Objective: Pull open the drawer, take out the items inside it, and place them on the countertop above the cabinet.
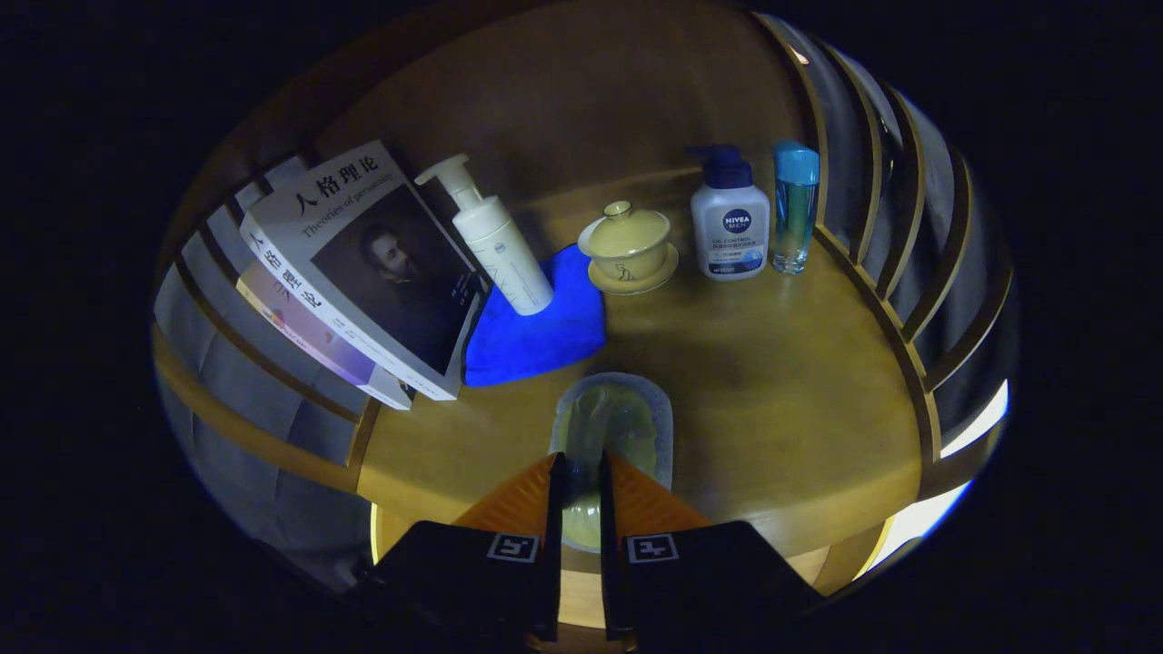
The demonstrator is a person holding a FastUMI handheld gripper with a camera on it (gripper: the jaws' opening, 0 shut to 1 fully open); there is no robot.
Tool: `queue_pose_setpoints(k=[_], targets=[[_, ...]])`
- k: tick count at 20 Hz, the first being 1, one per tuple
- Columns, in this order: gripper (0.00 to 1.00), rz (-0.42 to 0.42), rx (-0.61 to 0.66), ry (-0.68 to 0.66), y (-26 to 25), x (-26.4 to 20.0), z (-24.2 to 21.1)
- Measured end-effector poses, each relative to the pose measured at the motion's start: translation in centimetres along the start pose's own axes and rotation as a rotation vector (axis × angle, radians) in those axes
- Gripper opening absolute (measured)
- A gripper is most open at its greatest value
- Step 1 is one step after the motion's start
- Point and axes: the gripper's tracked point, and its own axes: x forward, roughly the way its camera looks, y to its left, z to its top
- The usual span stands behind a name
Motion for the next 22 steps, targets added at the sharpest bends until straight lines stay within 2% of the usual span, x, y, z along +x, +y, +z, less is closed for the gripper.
queue_pose_setpoints(k=[6,12,17,22], targets=[[0.24,0.006,-0.015,-0.022,0.6,-0.1,0.0],[0.98,0.003,-0.052,-0.134,1.4,-2.6,0.9],[0.98,0.004,-0.114,-0.301,2.9,-7.4,0.9],[0.98,0.017,-0.215,-0.499,5.1,-12.4,-1.2]])
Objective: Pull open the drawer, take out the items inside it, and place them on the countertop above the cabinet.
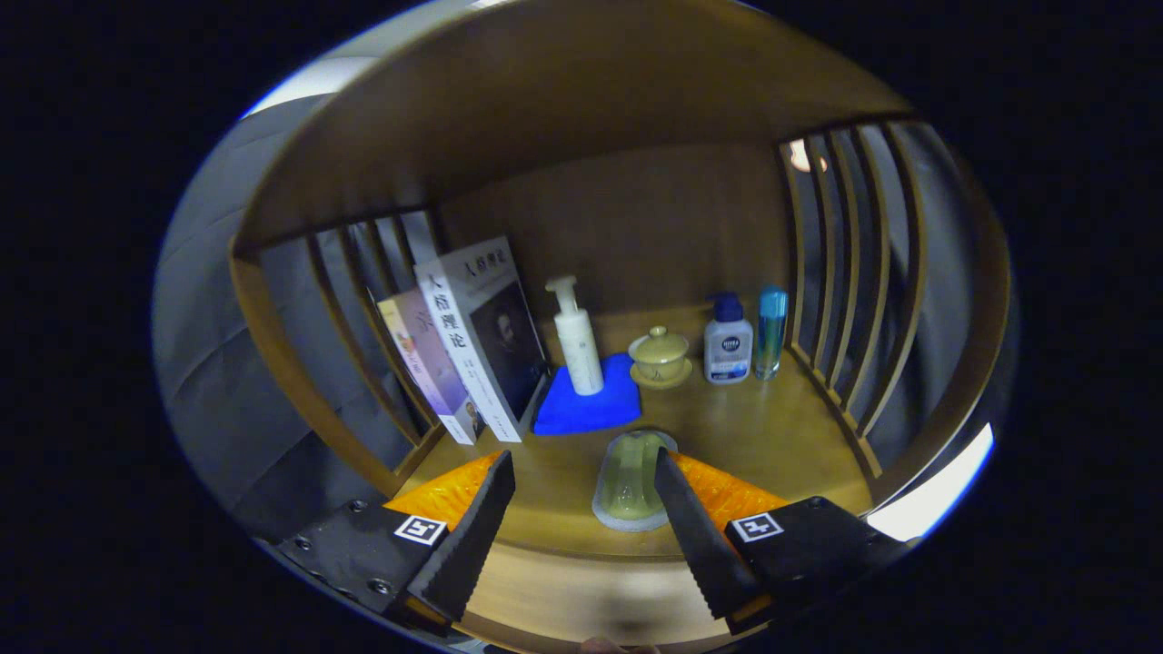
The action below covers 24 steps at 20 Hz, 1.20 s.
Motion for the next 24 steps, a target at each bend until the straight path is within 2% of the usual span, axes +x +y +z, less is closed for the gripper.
queue_pose_setpoints(k=[6,11,18,24], targets=[[0.98,-0.019,-0.053,-0.174,1.4,-5.0,-1.1],[0.98,-0.056,-0.109,-0.271,2.0,-8.6,-3.7],[0.98,-0.063,-0.066,-0.272,2.1,-12.4,-10.7],[0.98,-0.145,-0.17,-0.261,0.7,-14.6,-16.1]])
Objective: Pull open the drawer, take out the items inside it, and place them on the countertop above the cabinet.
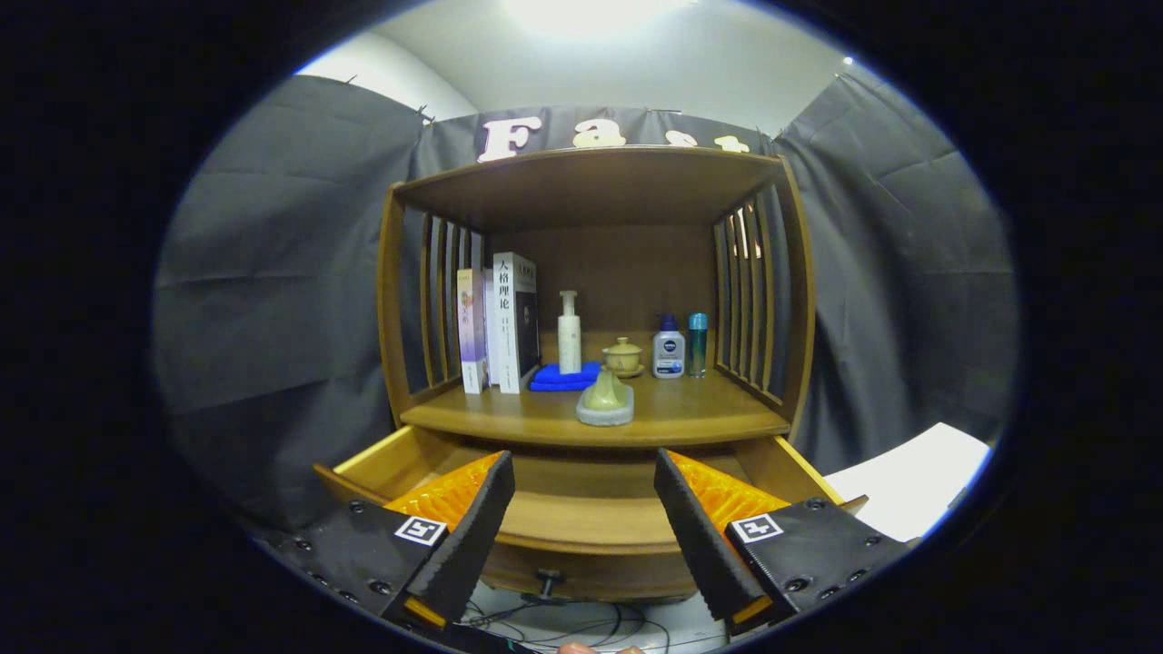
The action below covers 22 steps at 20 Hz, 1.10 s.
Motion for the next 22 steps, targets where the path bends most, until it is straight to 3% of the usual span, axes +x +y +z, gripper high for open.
queue_pose_setpoints(k=[8,11,22], targets=[[0.99,0.007,-0.067,0.05,2.1,-2.4,-6.8],[0.99,-0.031,-0.106,0.082,1.7,-1.9,-8.6],[0.99,-0.07,-0.098,0.12,1.2,0.1,-10.4]])
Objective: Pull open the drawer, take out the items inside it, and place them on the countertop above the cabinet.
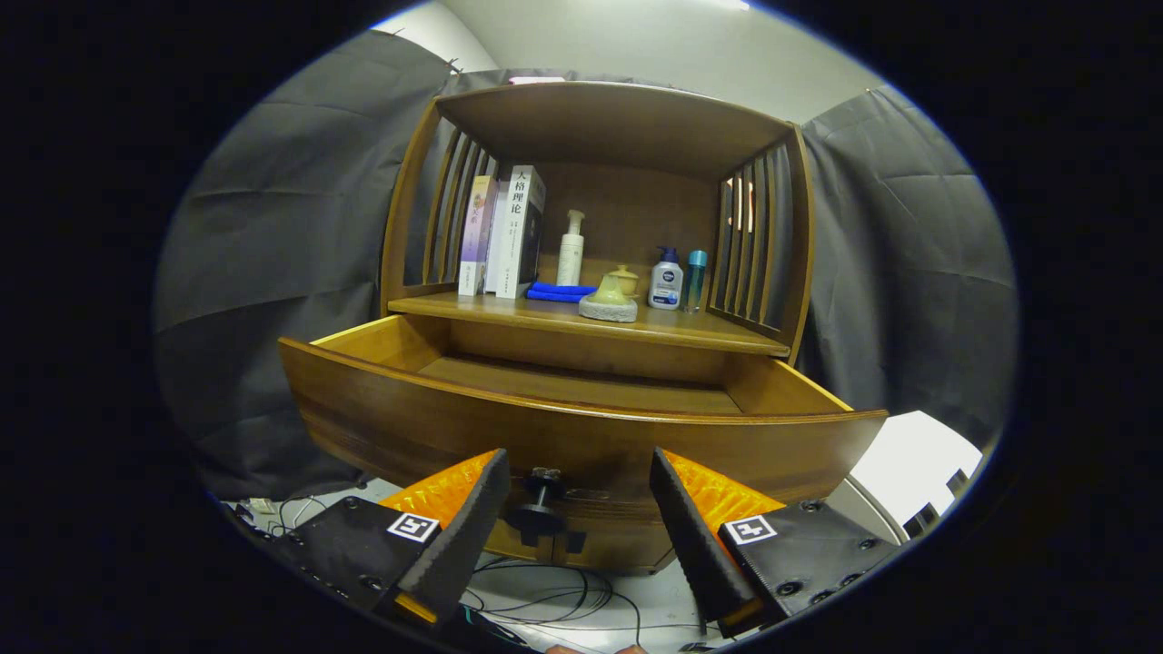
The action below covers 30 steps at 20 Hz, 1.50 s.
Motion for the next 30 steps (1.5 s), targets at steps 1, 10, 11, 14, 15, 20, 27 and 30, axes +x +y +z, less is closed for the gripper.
queue_pose_setpoints(k=[1,10,11,14,15,20,27,30], targets=[[0.99,-0.004,0.004,-0.004,-0.1,0.2,0.0],[0.98,0.032,0.043,0.014,1.5,1.3,-0.7],[0.98,0.026,0.039,0.012,1.4,1.3,-0.7],[0.98,0.003,0.044,-0.003,1.4,1.7,-0.6],[0.98,-0.003,0.036,-0.004,1.3,2.1,-0.7],[0.98,0.001,0.062,0.004,1.1,3.8,-0.3],[0.98,-0.023,0.079,-0.005,1.3,7.6,0.7],[0.98,-0.03,0.085,-0.019,1.3,9.0,1.2]])
